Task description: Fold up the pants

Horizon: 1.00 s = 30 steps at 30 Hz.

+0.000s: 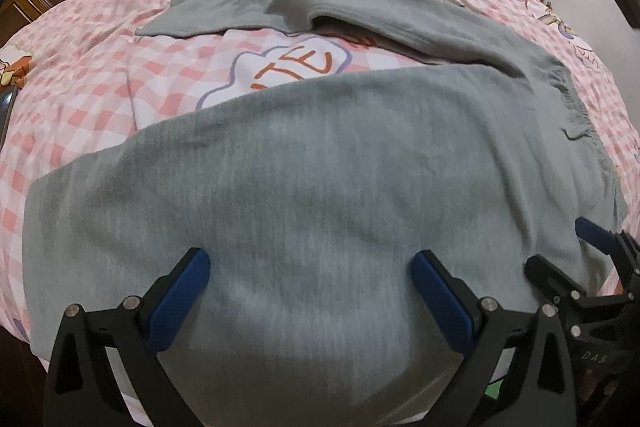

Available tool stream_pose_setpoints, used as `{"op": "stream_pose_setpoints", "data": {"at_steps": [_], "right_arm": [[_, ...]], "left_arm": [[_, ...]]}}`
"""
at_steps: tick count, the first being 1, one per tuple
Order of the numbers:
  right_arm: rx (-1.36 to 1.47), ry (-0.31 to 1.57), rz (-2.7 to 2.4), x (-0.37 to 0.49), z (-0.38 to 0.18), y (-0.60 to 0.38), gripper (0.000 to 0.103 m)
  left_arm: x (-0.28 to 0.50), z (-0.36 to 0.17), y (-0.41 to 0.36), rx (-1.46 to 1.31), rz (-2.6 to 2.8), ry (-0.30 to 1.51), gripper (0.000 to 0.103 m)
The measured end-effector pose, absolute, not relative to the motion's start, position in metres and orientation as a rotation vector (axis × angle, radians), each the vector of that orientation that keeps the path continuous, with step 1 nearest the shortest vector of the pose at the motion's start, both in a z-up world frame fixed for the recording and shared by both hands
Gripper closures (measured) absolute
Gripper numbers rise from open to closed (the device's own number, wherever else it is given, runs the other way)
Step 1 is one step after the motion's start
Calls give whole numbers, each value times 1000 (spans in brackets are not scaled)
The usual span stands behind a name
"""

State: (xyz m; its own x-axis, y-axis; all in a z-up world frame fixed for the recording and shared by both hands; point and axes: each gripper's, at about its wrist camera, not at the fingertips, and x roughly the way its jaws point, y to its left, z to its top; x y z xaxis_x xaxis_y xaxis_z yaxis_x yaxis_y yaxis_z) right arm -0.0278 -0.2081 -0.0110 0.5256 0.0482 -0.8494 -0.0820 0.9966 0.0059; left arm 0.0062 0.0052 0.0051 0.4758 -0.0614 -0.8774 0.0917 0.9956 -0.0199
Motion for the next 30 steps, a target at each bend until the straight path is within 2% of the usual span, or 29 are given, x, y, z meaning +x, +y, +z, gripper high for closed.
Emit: {"op": "stream_pose_setpoints", "data": {"at_steps": [21, 23, 26, 30], "right_arm": [[-57, 966, 40, -32, -16, -201, 0], [-22, 965, 69, -32, -10, -206, 0], [16, 959, 92, -30, 1, -217, 7], [39, 882, 47, -25, 31, -238, 7]], "left_arm": [[4, -2, 1, 53, -71, 1042, 0], [4, 0, 2, 51, -91, 1045, 0], [5, 9, 10, 18, -120, 1048, 1], [10, 32, 25, 10, -93, 997, 1]]}}
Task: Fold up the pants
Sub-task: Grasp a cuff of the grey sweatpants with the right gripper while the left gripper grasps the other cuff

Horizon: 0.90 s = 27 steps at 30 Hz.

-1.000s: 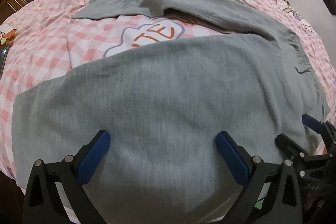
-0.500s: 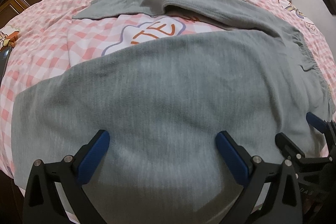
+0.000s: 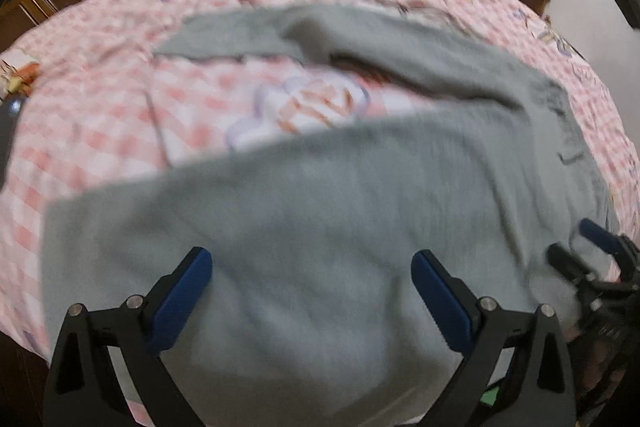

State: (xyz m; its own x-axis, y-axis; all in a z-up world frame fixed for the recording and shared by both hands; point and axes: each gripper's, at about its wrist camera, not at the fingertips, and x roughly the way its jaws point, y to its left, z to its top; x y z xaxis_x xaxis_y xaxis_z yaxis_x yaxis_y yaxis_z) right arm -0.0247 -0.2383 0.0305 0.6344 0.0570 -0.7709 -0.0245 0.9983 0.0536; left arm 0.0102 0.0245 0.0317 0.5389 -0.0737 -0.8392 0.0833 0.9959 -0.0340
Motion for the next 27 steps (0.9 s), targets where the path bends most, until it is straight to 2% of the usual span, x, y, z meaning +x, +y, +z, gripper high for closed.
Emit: {"op": "stream_pose_setpoints", "data": {"at_steps": [12, 17, 27], "right_arm": [[20, 848, -158, 52, 61, -337, 7], [68, 833, -218, 85, 67, -377, 7], [149, 836, -309, 135, 55, -416, 7]], "left_arm": [[100, 77, 83, 28, 31, 878, 1], [154, 74, 107, -59, 8, 892, 1], [247, 67, 150, -8, 173, 896, 1]]}}
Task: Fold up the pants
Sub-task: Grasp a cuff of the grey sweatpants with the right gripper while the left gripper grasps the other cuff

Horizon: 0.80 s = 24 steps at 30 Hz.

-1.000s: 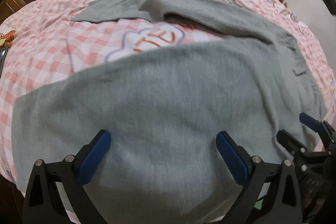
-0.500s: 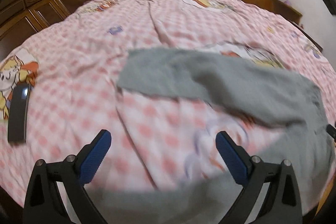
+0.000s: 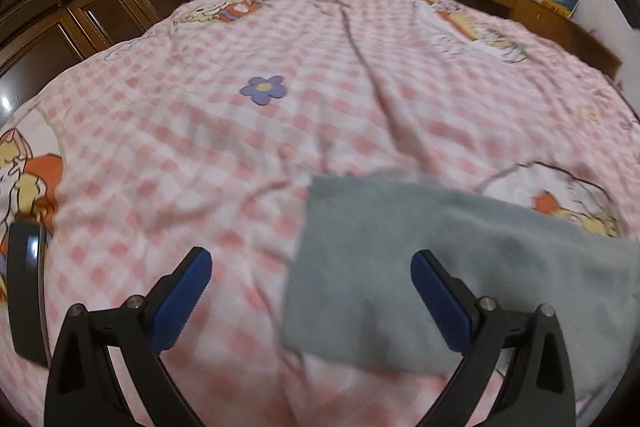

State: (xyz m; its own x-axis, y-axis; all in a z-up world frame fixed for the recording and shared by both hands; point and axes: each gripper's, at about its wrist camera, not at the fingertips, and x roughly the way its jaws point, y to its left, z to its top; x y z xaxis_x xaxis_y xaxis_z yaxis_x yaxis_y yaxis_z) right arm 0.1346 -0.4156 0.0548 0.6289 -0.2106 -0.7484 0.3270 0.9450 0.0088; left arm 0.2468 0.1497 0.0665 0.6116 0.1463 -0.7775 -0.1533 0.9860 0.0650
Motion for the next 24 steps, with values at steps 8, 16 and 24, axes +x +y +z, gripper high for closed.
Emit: {"op": "stream_pose_setpoints", "data": {"at_steps": [8, 16, 24], "right_arm": [[161, 866, -326, 166, 40, -423, 8], [150, 928, -318, 180, 10, -420, 11], [129, 883, -266, 178, 15, -412, 61]], "left_arm": [[288, 37, 169, -15, 179, 940, 1], [310, 19, 155, -134, 65, 971, 19], [305, 22, 135, -112, -29, 924, 95]]}}
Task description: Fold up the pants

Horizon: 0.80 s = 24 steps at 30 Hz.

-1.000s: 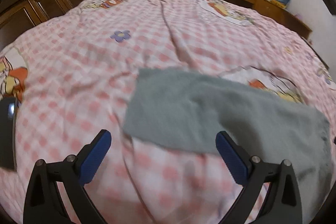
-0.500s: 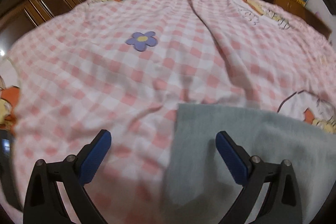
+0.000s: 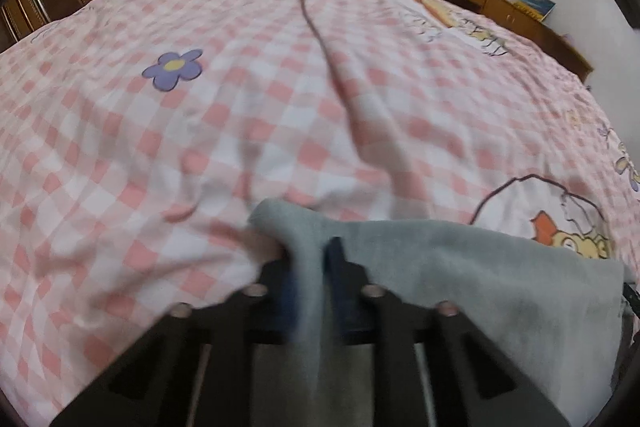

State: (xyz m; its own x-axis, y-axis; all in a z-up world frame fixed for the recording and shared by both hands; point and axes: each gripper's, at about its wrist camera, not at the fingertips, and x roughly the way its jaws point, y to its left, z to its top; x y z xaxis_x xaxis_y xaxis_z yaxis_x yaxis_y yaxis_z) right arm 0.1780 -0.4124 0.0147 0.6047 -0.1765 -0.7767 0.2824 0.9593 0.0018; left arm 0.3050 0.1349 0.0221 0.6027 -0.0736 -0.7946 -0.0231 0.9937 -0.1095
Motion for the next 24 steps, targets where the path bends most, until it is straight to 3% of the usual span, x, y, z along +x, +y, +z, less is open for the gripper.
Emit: {"op": "stream_pose_setpoints", "data": {"at_steps": [1, 4, 16, 20, 24], "right_arm": [[125, 880, -261, 177, 16, -411, 73], [114, 842, -247, 170, 27, -405, 82], [70, 680, -184, 176, 85, -382, 82], [51, 699, -165, 205, 71, -369, 82], [12, 802, -161, 234, 35, -359, 82]], "left_arm": [[301, 26, 133, -114, -38, 906, 96], [286, 39, 133, -140, -55, 856, 98], [229, 139, 175, -173, 17, 634, 99], [236, 127, 184, -129, 75, 669, 98], [257, 79, 192, -109, 126, 768, 98]]}}
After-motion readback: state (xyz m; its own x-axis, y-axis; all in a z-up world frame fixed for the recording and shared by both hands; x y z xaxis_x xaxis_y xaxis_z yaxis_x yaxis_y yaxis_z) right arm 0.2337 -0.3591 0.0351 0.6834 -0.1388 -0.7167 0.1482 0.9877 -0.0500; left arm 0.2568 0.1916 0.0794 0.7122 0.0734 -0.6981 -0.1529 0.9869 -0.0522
